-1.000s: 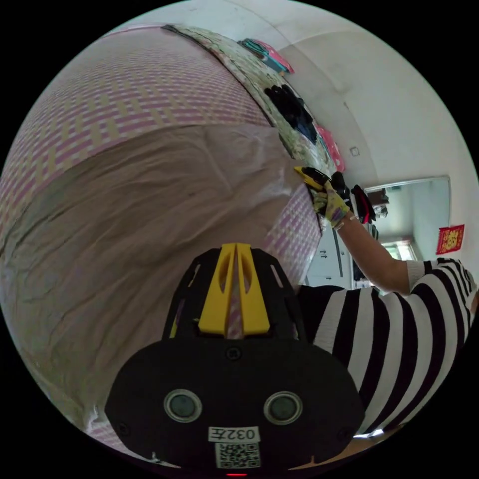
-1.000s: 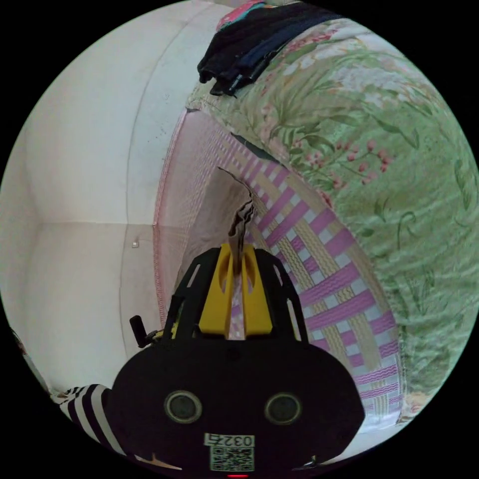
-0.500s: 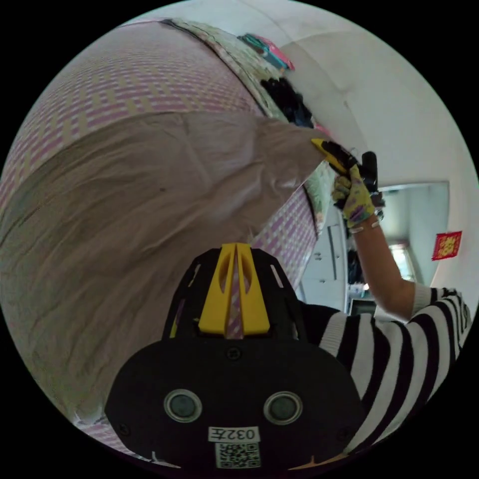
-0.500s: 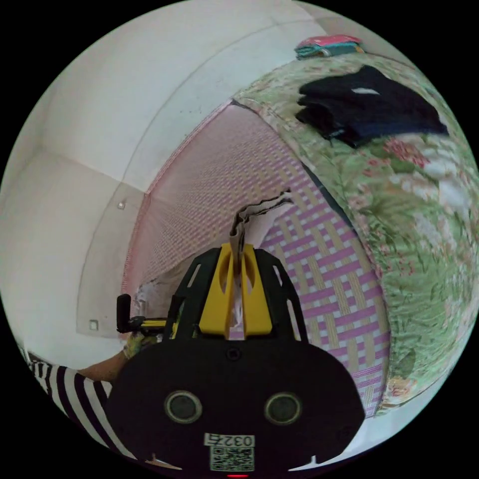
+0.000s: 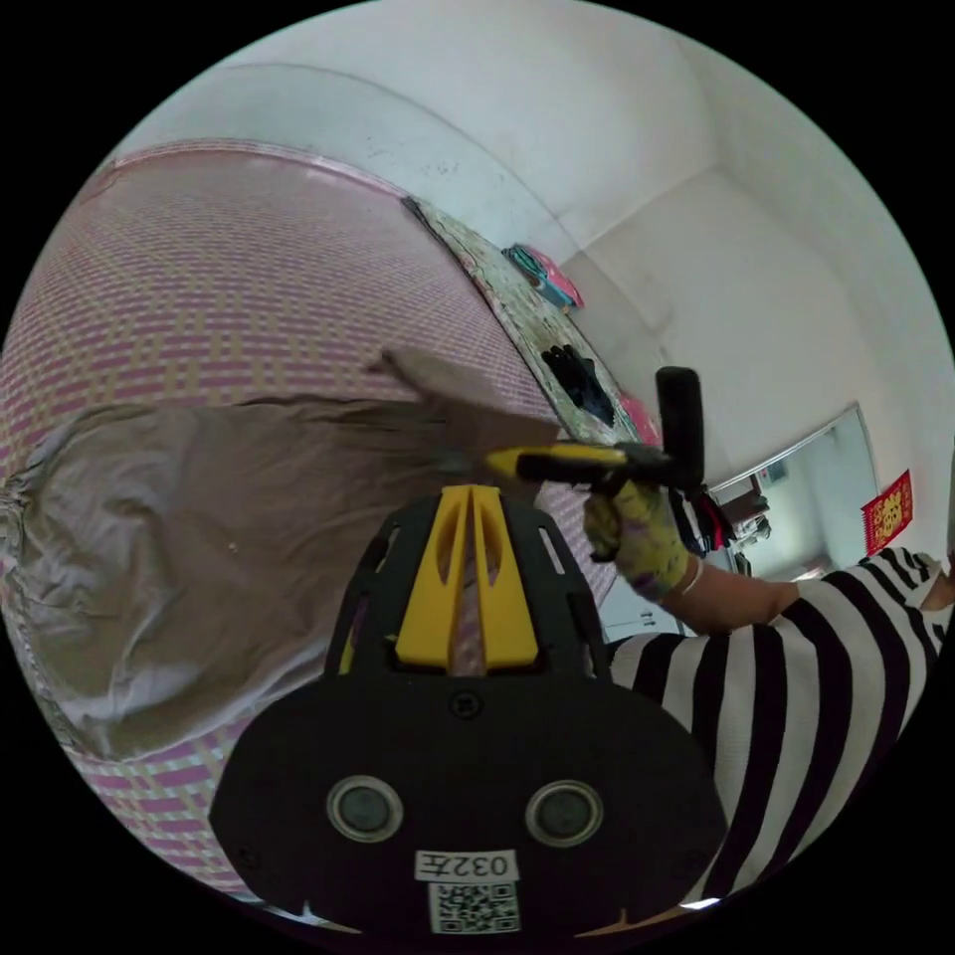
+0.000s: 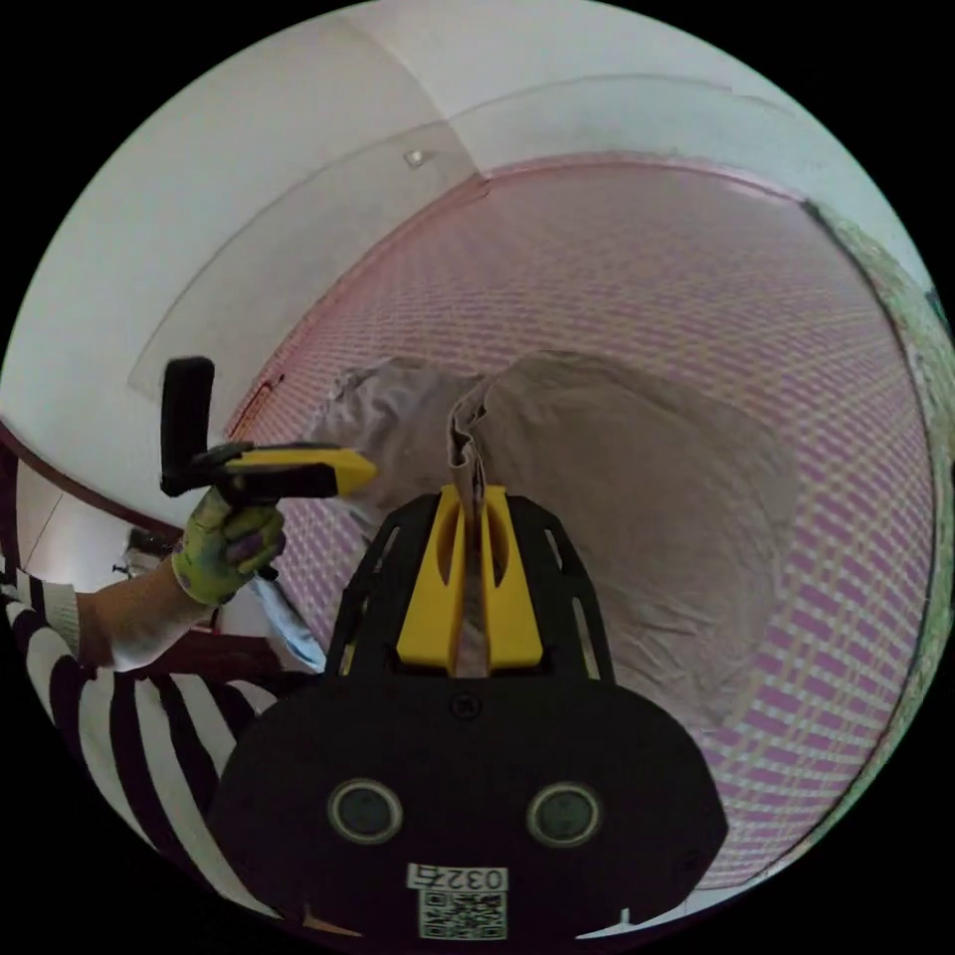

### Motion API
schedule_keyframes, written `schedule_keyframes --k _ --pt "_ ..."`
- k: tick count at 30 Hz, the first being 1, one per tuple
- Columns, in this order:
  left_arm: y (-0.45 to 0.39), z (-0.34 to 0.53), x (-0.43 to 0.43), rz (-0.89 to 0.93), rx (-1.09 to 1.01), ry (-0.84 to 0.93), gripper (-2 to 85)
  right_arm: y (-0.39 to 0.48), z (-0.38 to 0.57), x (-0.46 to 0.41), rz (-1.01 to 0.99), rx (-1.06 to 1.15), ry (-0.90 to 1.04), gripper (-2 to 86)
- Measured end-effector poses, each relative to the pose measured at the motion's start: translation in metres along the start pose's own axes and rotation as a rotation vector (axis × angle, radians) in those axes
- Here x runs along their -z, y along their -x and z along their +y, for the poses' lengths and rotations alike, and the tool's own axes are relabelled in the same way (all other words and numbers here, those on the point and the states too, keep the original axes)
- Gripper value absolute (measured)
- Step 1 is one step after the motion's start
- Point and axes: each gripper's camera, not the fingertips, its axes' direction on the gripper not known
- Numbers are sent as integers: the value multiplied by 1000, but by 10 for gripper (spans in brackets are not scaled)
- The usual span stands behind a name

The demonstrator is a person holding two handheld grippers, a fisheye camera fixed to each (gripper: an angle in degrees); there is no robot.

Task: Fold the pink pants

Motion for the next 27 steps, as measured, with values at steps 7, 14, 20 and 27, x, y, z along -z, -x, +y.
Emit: schedule_keyframes --k 7,14,20,27 --pt "23 -12 -21 64 -27 101 -9 -31 18 -97 -153 -117 156 105" --pt "9 -37 -78 111 -145 348 -9 -54 63 -11 -188 -207 -127 80" --pt "8 -13 -131 -9 -216 681 -9 -93 147 34 -71 -372 -170 69" --pt "9 0 -141 -108 -229 717 -9 -124 219 70 -56 -548 -270 66"
